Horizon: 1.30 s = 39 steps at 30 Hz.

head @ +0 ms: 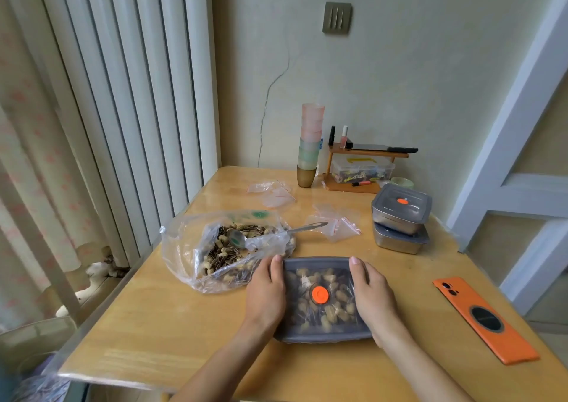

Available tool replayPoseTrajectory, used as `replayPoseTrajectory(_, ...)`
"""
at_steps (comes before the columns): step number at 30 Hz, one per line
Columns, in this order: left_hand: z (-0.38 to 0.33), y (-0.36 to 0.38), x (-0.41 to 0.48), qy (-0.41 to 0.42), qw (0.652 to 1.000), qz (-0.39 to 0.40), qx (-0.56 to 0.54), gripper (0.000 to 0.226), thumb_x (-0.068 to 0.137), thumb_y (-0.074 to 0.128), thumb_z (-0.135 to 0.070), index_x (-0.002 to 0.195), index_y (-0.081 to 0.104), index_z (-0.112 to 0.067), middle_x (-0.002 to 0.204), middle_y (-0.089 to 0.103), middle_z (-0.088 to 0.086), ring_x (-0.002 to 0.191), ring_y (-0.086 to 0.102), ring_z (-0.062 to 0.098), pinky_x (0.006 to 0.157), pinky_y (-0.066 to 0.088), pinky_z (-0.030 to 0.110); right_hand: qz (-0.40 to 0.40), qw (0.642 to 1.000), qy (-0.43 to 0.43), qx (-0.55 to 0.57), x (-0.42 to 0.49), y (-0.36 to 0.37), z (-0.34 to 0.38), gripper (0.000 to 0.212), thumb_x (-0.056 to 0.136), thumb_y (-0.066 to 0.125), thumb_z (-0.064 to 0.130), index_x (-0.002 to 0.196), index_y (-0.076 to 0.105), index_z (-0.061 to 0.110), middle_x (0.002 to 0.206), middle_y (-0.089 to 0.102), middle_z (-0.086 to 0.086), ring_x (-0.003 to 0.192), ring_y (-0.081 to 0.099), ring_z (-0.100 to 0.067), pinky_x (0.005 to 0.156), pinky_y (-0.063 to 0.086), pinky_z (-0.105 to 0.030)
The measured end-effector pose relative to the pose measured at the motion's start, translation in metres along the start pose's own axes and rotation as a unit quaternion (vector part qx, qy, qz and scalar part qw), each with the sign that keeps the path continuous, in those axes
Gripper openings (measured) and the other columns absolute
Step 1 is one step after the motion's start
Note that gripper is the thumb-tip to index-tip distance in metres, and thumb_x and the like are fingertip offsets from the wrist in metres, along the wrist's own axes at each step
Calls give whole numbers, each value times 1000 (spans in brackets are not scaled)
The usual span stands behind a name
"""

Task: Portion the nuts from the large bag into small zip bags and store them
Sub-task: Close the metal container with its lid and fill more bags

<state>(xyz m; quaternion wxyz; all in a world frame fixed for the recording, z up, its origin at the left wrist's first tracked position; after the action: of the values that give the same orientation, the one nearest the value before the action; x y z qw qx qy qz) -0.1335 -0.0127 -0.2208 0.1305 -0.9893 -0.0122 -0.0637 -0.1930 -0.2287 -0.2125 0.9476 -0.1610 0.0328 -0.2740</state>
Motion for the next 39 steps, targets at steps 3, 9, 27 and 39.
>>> replayPoseTrajectory(3,-9,-5,3,27,1000,-7,-7,38,110,36,-38,86,59,-19,84,64,-3,80,59,9,71,44,22,-24,999,-22,-3,0,-1,8,38,107,45,46,94,67,17,103,73,-4,106,65,-27,93,51,-40)
replayPoseTrajectory(9,-45,-22,41,60,998,-4,-24,40,110,36,-42,91,60,-16,88,65,3,85,61,19,86,50,39,37,997,-61,-25,22,1,52,45,111,37,44,116,66,10,119,71,4,114,61,-7,107,45,-39)
replayPoseTrajectory(27,1,-61,122,83,992,-95,6,42,109,40,-27,79,70,-26,80,71,-14,78,65,4,71,48,33,150,950,250,111,191,134,96,31,110,39,15,88,58,3,86,66,-23,78,65,-36,80,57,-60)
replayPoseTrajectory(39,-40,-31,248,190,827,142,511,111,81,71,-63,163,5,-27,168,18,6,158,4,27,127,6,55,225,965,132,10,249,218,84,40,112,38,42,149,50,32,152,54,-3,134,54,-28,111,47,-49)
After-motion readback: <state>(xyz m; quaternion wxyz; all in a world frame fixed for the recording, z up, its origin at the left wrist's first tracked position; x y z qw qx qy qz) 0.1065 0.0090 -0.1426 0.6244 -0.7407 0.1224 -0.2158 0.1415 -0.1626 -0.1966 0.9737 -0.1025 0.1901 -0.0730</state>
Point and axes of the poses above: each hand's wrist, its own x-axis towards the middle knuckle, its own y-axis out of the palm, z = x × y, the point moved 7 cm from there along x, towards the middle knuckle
